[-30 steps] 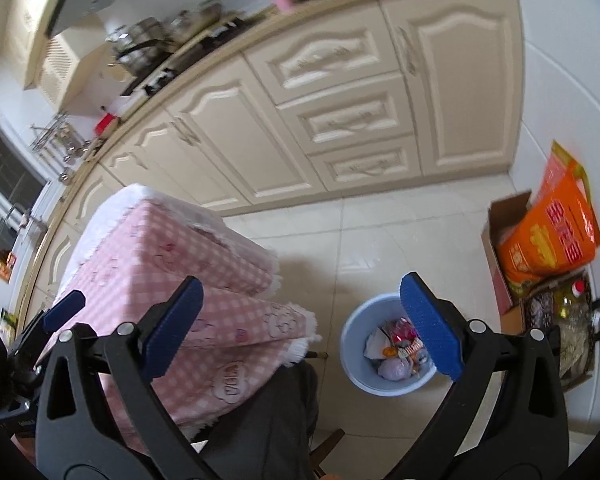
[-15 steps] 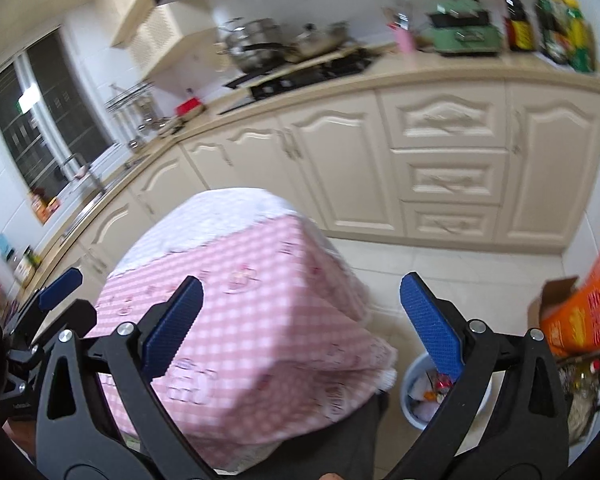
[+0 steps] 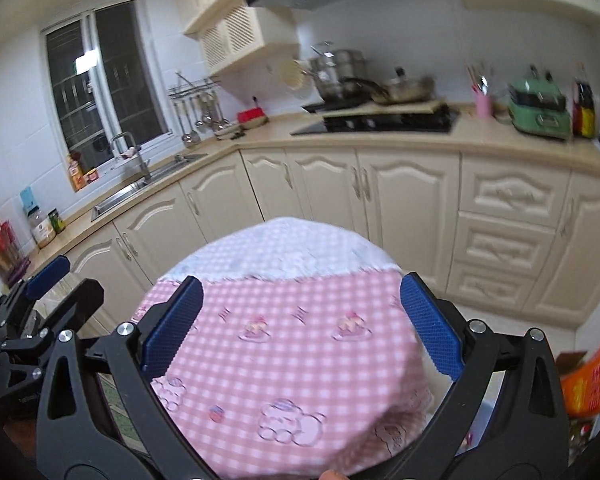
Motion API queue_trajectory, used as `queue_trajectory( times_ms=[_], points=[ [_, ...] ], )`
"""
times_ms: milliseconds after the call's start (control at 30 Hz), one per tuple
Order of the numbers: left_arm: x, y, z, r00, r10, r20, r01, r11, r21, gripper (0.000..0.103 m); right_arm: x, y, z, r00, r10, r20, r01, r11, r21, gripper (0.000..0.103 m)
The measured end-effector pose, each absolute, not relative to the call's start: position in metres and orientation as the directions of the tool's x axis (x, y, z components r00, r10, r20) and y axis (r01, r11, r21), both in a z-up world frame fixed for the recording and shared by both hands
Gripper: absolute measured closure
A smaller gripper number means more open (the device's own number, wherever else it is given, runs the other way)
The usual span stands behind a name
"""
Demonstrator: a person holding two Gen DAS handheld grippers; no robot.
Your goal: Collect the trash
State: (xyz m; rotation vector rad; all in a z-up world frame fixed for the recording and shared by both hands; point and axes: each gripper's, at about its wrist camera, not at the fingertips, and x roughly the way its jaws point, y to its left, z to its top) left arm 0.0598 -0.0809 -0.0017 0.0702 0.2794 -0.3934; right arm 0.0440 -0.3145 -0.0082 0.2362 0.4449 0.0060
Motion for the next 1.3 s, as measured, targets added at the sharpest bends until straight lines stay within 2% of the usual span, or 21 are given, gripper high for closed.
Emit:
queue_trajectory(
  times_ms=[167, 400, 833, 1300],
  points=[
    [0.057, -0.044, 0.014, 0.924, -0.301, -0.238, 0.310, 0.951, 0.001, 0.004, 0.051, -0.275, 0.010, 0.922, 0.048, -0.383, 0.017, 0.986, 0.164, 0.006],
    [0.051, -0.013, 0.024, 0.958, -0.207, -0.199, 0.214, 0.977, 0.011, 0.004, 0.051, -0.241, 0.022, 0.940, 0.068, -0.333, -0.019, 0.988, 0.151, 0.006],
    [0.036, 0.039, 0.031, 0.984, -0.078, -0.163, 0.075, 0.997, -0.023, 0.004, 0.054, -0.190, 0.039, 0.953, 0.130, -0.272, -0.102, 0.988, 0.117, 0.006],
    [0.032, 0.061, 0.037, 0.987, -0.042, -0.152, 0.037, 0.999, -0.035, 0.004, 0.055, -0.171, 0.044, 0.951, 0.178, -0.251, -0.156, 0.982, 0.107, 0.006]
  ],
)
